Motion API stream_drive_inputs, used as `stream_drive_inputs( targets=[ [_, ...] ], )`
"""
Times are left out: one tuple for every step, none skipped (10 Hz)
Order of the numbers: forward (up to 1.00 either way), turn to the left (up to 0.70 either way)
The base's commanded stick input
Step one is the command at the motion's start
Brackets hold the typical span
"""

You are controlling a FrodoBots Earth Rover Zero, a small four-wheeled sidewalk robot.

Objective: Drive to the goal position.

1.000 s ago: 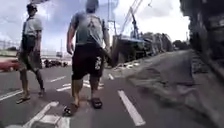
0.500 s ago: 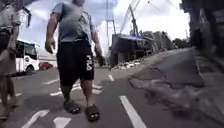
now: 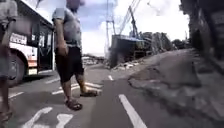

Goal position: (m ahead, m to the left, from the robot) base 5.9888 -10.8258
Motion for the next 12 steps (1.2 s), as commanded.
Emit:
stream_drive_inputs(
  targets=[
    [0.7,0.0],
    [0.7,0.0],
    [0.7,0.07],
    [0.7,0.26],
    [0.7,0.27],
    [0.7,0.27],
    [0.7,0.15],
    [0.7,0.0],
    [0.7,0.0],
    [0.7,0.0],
    [0.58,0.0],
    [0.0,0.0]
  ],
)
